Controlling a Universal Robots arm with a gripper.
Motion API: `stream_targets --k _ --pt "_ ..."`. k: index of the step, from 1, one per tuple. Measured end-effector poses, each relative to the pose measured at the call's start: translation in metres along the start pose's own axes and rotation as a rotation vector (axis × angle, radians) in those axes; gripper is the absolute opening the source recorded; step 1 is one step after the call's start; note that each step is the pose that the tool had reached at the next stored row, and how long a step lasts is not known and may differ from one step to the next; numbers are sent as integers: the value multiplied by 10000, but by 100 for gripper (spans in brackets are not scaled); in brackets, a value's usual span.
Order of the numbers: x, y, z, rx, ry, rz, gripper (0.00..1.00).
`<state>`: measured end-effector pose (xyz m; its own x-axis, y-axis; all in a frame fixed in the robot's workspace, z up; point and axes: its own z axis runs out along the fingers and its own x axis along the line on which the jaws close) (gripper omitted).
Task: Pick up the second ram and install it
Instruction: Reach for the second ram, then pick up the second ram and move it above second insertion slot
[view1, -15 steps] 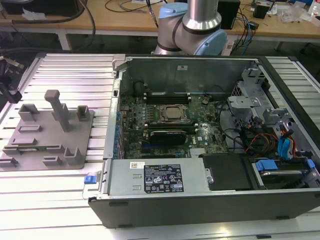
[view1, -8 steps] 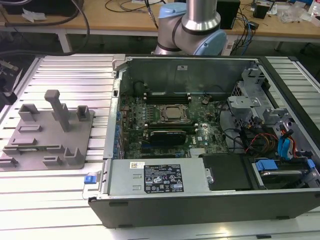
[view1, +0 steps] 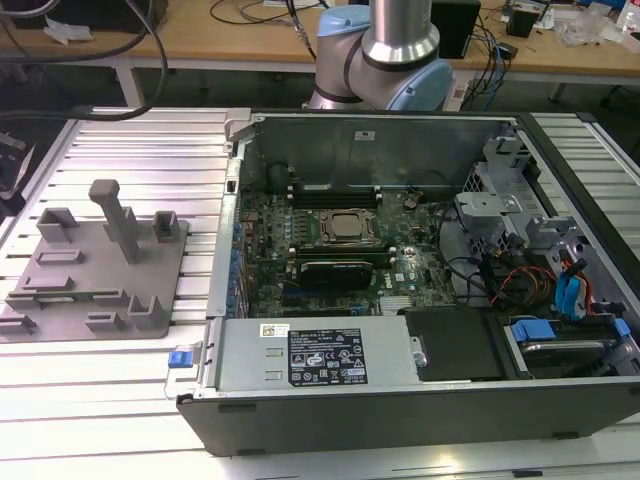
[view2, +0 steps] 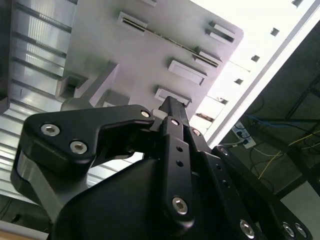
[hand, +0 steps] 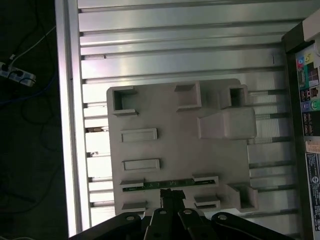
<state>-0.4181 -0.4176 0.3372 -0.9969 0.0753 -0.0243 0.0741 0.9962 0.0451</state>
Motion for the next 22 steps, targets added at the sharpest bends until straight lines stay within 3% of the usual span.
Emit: stream_targets --k 16,20,22 --pt "2 -1 13 -1 0 -5 8" --pt "2 -1 13 -10 16 -367 8" --pt "2 -1 13 -22 38 -854 8"
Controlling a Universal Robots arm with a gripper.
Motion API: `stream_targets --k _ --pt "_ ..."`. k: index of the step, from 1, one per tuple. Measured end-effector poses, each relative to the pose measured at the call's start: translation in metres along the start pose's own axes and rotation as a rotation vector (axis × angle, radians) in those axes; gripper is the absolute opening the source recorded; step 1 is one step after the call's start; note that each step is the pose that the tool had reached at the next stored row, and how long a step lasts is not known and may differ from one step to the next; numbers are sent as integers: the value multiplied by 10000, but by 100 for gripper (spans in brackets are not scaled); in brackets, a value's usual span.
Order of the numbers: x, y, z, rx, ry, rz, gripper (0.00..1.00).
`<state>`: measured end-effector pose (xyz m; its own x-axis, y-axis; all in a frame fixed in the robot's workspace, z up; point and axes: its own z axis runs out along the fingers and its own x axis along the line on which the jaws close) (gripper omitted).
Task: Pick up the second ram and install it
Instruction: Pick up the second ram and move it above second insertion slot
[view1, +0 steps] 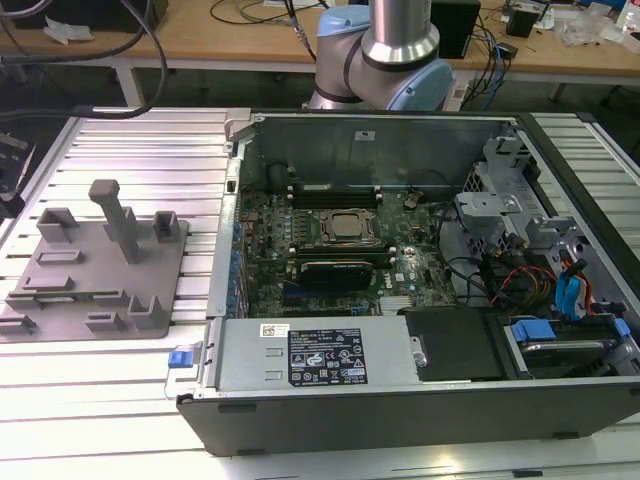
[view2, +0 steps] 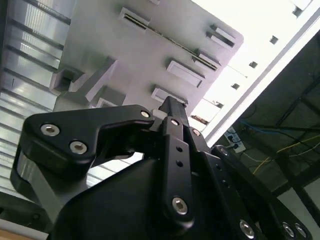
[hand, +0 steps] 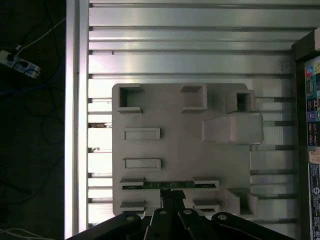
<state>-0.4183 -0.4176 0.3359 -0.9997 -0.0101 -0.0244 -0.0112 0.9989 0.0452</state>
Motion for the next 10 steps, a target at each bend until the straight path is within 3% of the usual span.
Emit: stream_targets --k 6,10 --pt "0 0 0 -38 91 -1995 8" --pt "0 0 0 -46 137 -3002 8"
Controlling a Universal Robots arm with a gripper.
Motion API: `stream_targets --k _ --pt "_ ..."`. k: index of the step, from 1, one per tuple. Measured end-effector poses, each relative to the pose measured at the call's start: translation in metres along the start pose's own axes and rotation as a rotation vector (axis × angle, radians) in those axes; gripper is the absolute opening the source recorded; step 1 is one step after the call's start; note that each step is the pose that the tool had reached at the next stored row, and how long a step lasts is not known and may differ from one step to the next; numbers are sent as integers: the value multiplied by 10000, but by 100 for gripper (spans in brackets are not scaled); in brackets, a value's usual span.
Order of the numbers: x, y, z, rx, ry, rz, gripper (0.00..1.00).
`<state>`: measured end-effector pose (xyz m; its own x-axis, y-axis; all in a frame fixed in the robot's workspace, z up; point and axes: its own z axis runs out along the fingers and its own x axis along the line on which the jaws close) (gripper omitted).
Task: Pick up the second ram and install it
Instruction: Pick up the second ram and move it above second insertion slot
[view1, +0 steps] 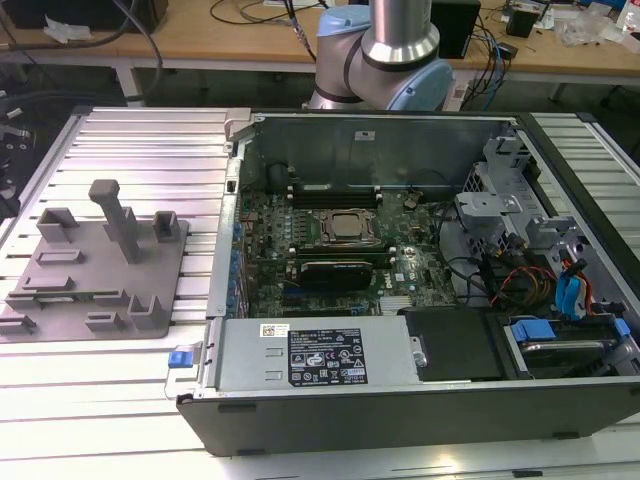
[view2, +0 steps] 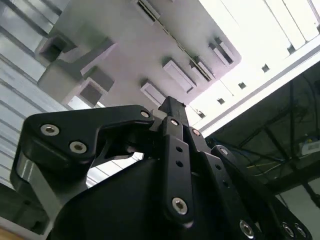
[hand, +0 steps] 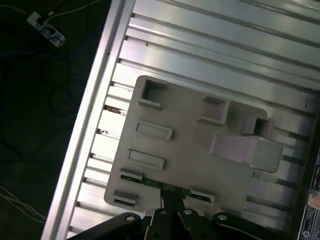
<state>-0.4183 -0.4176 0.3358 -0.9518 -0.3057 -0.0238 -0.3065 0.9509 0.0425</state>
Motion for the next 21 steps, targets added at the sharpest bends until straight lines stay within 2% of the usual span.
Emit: stream_targets --k 1,3,9,11,17,18,20,21 --pt "0 0 0 3 20 -352 8" --pt "0 0 0 9 38 -704 8" --pt "0 1 0 4 107 -2142 8" --pt "0 0 1 -5 136 -2802 8" --pt "0 0 2 -24 191 -4057 8" --pt "0 0 2 -34 208 -4497 8" --pt "0 0 3 -43 223 -4884 8" --pt "0 0 5 -54 242 -5379 8"
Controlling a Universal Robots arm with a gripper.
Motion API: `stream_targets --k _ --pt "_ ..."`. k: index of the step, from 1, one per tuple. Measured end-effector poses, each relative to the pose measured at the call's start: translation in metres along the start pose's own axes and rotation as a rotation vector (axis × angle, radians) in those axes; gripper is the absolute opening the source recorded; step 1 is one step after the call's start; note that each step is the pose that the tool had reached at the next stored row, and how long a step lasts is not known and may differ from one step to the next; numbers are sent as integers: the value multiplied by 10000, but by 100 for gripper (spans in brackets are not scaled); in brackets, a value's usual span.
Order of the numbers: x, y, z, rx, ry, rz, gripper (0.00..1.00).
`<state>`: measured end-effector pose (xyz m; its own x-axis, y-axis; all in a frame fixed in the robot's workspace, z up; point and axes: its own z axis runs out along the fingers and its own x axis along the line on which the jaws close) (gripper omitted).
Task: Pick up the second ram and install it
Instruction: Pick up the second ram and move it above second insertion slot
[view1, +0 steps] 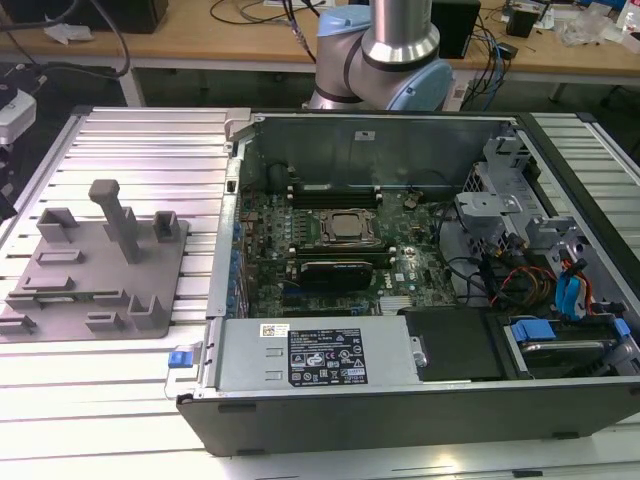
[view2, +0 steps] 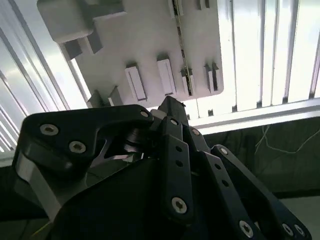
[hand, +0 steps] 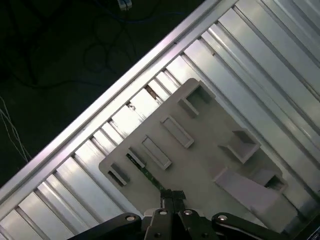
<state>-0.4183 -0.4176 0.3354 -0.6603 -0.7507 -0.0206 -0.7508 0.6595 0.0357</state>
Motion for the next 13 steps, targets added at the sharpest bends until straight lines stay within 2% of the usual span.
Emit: stream_targets --k 1,5,6,9,11,13 --pt "0 0 2 -10 17 -485 8" --pt "0 0 4 -26 45 -1264 8" --pt "0 0 6 -37 63 -1786 8" --pt "0 -1 12 -56 97 -2706 8" --pt "0 -1 23 -71 127 -3480 8" --pt "0 -2 30 -77 146 -3906 8"
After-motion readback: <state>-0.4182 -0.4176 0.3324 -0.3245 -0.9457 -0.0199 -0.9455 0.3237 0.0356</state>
